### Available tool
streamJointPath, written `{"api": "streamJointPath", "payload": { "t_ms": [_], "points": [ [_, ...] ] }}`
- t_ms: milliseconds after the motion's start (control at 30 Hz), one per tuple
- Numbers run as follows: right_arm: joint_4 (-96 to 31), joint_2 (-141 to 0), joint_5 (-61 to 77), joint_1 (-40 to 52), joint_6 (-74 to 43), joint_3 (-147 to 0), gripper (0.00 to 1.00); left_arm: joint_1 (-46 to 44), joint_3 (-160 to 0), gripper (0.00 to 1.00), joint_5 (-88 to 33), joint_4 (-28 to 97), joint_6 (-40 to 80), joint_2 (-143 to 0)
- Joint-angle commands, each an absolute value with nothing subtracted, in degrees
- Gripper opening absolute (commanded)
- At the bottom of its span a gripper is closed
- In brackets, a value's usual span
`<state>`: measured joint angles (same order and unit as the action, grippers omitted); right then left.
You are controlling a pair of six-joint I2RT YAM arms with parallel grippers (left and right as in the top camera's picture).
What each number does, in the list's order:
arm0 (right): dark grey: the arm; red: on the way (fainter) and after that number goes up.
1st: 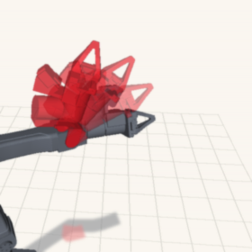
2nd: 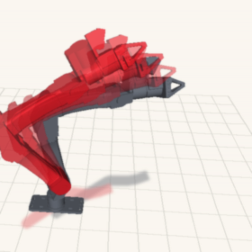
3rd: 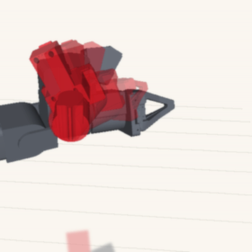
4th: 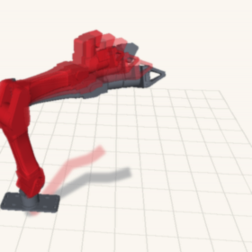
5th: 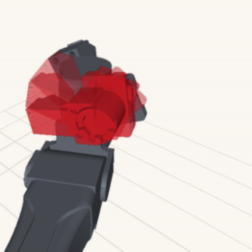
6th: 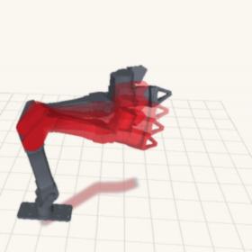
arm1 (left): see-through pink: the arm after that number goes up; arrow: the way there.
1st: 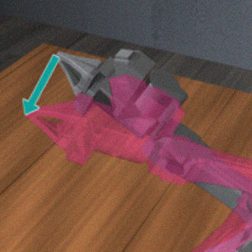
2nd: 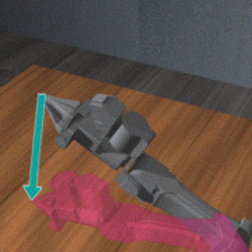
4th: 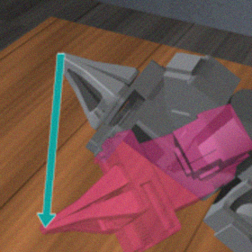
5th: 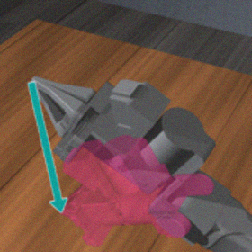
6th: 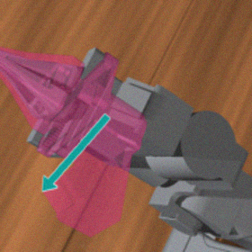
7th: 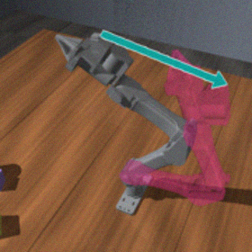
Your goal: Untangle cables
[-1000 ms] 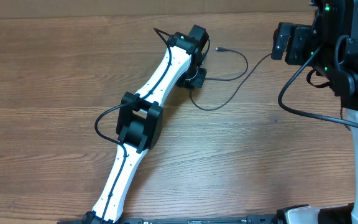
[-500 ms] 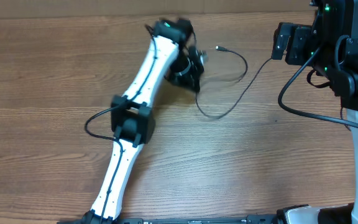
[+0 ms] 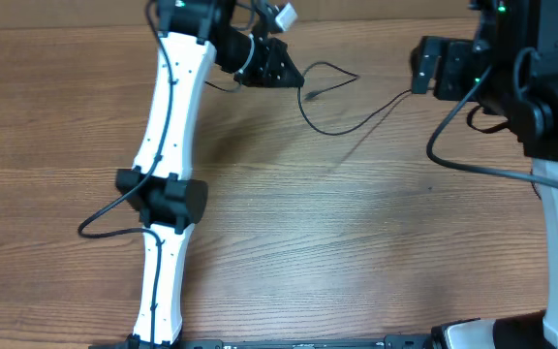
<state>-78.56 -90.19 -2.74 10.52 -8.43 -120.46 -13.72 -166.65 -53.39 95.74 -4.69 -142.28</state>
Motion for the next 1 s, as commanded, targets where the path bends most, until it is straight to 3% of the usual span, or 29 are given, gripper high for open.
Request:
{"api": "streamJointPath", "payload": {
  "t_ms": [0,200,333,567,800,967],
  "points": [
    [-77.62,-92.01,7.64,10.44,-6.98,-120.07,1.0,-12.05,-168.07,0.04,-60.12,93.73,-3.55,-136.77],
    [-76.27,-96.27,24.91,10.57,-0.49,-119.9,1.0,-9.56,-168.07,0.04,-59.09,85.36,2.68,-131.85],
    [-75.5,-98.91,27.33,10.61,1.83,-119.9,1.0,-7.97,-168.07,0.04,-55.42,80.16,7.7,-129.69],
    [-75.55,-102.1,37.63,13.3,17.93,-119.9,1.0,-6.98,-168.07,0.04,-54.92,74.22,12.62,-128.44],
    [-74.98,-103.24,38.06,19.73,37.63,-119.9,1.0,-6.98,-168.07,0.04,-56.45,68.95,18.41,-128.44],
    [-70.81,-104.79,32.18,22.65,39.48,-119.83,0.98,-6.98,-168.22,0.04,-58.61,67.59,19.81,-128.44]
  ]
}}
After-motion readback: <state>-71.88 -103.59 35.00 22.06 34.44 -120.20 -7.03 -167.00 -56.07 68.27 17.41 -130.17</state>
